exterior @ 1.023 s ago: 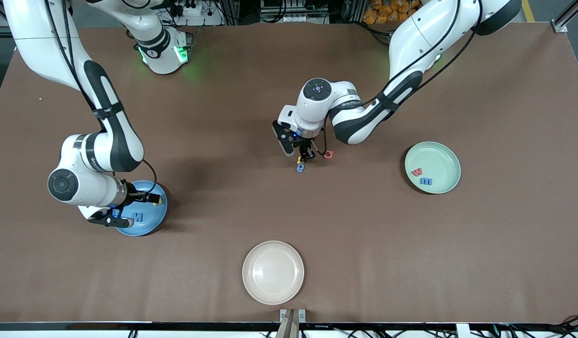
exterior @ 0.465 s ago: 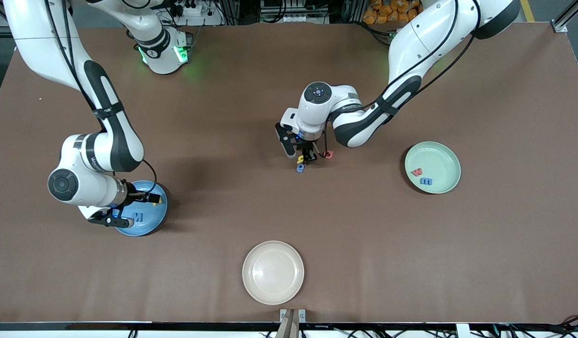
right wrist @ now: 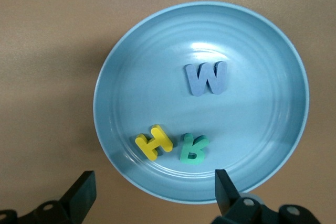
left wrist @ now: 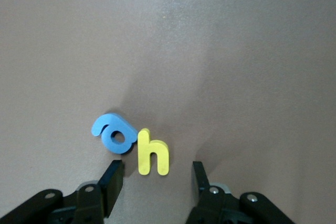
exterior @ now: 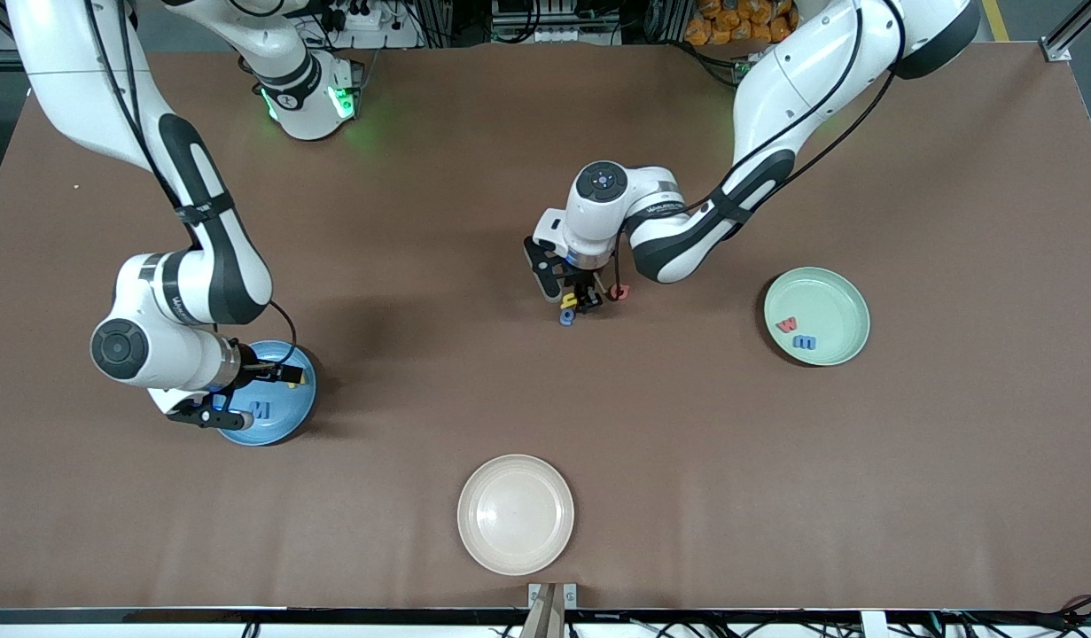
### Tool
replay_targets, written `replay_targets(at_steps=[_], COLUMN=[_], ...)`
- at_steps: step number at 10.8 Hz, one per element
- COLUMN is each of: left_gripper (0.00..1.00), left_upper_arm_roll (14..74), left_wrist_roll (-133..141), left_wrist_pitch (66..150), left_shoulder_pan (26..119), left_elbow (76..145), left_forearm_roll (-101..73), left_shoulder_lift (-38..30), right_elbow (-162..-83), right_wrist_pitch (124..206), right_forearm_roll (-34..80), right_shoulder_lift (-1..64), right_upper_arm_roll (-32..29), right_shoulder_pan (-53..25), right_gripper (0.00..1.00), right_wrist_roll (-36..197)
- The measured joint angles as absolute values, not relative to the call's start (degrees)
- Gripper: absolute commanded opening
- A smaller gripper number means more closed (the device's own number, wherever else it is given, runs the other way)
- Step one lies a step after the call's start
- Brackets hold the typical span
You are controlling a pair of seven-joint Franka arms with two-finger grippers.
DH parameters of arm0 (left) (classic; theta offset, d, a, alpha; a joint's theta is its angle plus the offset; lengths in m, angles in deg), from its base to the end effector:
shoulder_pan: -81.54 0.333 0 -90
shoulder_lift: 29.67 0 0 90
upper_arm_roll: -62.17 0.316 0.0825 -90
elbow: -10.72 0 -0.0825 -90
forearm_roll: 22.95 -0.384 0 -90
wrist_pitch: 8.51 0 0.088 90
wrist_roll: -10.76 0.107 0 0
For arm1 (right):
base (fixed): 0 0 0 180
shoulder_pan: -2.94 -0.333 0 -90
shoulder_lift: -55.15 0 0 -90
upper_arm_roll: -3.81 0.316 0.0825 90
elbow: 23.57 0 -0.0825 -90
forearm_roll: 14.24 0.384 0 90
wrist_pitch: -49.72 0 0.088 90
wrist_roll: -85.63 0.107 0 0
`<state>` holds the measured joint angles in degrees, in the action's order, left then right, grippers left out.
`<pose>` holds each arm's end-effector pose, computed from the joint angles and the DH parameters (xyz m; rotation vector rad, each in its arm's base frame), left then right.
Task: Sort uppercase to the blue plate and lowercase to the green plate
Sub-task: 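Grasp the yellow h with the left gripper while the right gripper returns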
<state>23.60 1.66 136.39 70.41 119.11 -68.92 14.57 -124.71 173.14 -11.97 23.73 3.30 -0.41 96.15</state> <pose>0.4177 -0.4734 0.1750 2.5629 -1.7447 0.1995 0.6428 0.0339 0.2411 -3.1139 0.2458 0.2527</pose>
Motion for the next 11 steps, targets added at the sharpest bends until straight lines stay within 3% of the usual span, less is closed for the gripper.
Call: replay_targets(at_steps=[7,9,11], left_gripper=[0.54,0.41,0.14], left_upper_arm_roll=[24.3,24.4,24.4], left_wrist_roll=[0.4,0.4,0.4], left_wrist_pitch=[136.5,136.5,136.5], left_shoulder_pan=[68.2,68.1,68.1], left_elbow=[118.7,118.7,118.3], left_forearm_roll=[-68.9,-68.9,-68.9], left_shoulder_lift=[15.0,15.0,15.0], right_elbow=[-124.7,-124.7,-124.7], right_wrist_pitch=[173.1,173.1,173.1], right_forearm_roll=[-12.0,-12.0,-12.0], right_shoulder_lift=[23.7,23.7,23.7], right_upper_arm_roll=[3.3,3.3,3.3], right_shoulder_pan=[-0.4,-0.4,-0.4], right_gripper=[1.00,1.00,1.00], right_wrist_roll=[96.2,96.2,96.2])
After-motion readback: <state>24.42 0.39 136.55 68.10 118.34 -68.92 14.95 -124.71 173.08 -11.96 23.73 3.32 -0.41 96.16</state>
